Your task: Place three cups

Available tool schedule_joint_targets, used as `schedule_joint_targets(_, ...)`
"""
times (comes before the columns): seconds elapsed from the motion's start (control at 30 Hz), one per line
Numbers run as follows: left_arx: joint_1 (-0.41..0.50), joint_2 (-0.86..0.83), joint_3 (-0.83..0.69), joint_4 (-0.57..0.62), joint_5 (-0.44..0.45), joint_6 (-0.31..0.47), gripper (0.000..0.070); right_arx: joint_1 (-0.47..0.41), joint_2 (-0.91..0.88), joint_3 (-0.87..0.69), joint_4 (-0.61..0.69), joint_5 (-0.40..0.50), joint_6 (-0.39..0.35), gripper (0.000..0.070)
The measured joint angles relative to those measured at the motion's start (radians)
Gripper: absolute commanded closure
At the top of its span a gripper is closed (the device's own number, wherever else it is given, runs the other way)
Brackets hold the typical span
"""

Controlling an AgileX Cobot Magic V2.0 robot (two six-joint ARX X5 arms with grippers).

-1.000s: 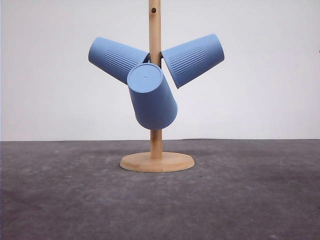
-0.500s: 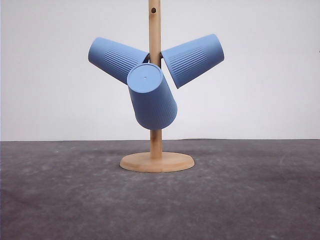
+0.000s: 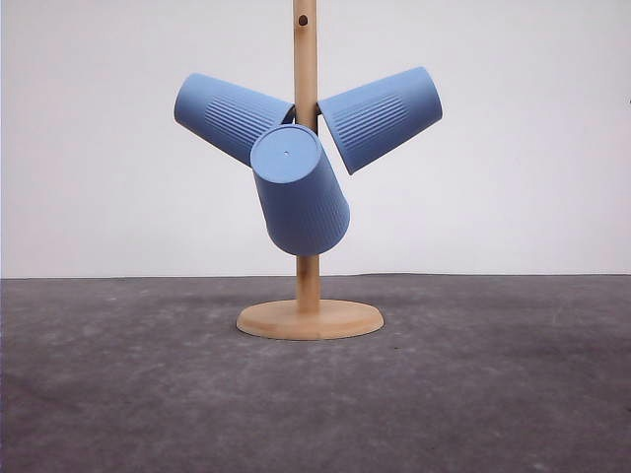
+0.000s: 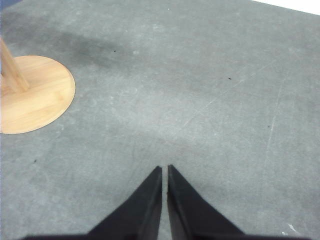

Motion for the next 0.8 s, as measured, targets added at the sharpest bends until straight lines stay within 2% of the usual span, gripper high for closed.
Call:
schedule_joint_targets(0.2, 0.0, 0.0, 0.0, 0.0, 0.0, 0.0, 0.07, -0.001, 0.0, 0.0, 0.001, 0.006, -0.013, 0.0687)
schedule_joint_targets(0.37, 0.0, 0.0, 0.0, 0.0, 0.0, 0.0, 0.07, -0.021, -0.053, -0.047, 0.047, 0.062, -0.026, 0.0687)
schedule_joint_targets(0.57, 0.0, 0.0, 0.0, 0.0, 0.0, 0.0, 0.07, -0.088, -0.29, -0.296, 0.16, 0.073, -0.013, 0.0687)
schedule_joint_targets(0.8, 0.0, 0.0, 0.0, 0.0, 0.0, 0.0, 0.07, -0.153, -0.615, -0.522, 0.172, 0.073, 0.022, 0.0687)
